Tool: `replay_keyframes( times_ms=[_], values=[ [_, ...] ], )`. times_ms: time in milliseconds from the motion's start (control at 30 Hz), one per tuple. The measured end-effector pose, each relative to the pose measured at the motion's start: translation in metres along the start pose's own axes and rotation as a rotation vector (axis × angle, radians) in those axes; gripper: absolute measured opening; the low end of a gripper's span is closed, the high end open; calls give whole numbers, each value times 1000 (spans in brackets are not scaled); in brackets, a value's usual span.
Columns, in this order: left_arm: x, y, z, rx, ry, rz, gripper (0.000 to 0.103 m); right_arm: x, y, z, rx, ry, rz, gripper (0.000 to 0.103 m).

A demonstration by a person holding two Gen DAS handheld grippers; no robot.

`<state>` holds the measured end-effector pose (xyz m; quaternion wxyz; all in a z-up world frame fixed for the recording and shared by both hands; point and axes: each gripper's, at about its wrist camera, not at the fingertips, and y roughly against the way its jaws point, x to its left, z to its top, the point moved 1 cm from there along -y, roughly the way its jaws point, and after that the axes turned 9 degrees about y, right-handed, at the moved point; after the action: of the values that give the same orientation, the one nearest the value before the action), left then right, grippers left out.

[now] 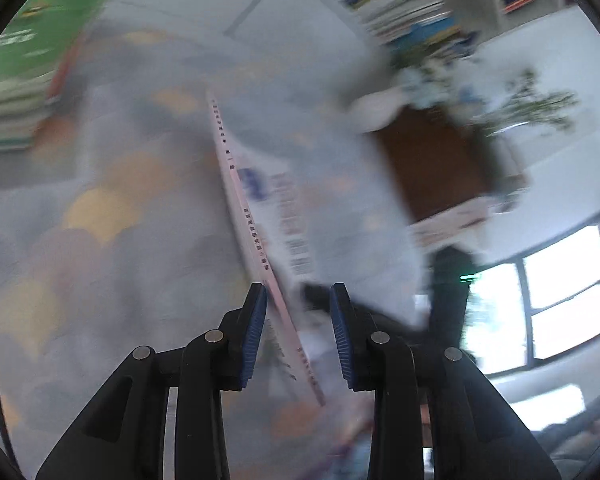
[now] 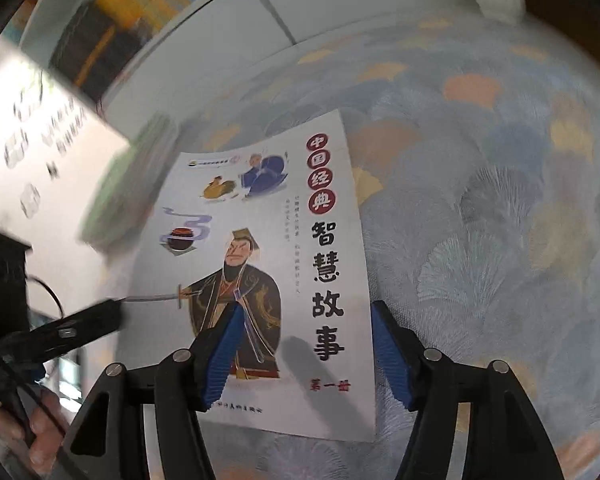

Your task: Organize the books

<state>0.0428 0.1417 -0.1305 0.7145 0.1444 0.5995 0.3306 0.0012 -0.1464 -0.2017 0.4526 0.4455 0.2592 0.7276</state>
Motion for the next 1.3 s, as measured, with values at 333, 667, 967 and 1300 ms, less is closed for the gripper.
replay_keyframes(
  times_ms=[333, 667, 967, 1300],
  values=[
    [19, -31, 20, -23, 54, 196, 18, -1, 3, -4, -21, -11, 36, 67],
    [10, -49, 12, 36, 85, 117, 18, 8, -2, -6, -19, 26, 34, 77],
    [11, -30, 32, 29, 201, -156, 18, -23, -4, -1, 75, -256, 295, 88],
    [22, -37, 29, 67, 195, -79, 18, -42, -23, 6, 43, -475, 561, 54]
  ],
)
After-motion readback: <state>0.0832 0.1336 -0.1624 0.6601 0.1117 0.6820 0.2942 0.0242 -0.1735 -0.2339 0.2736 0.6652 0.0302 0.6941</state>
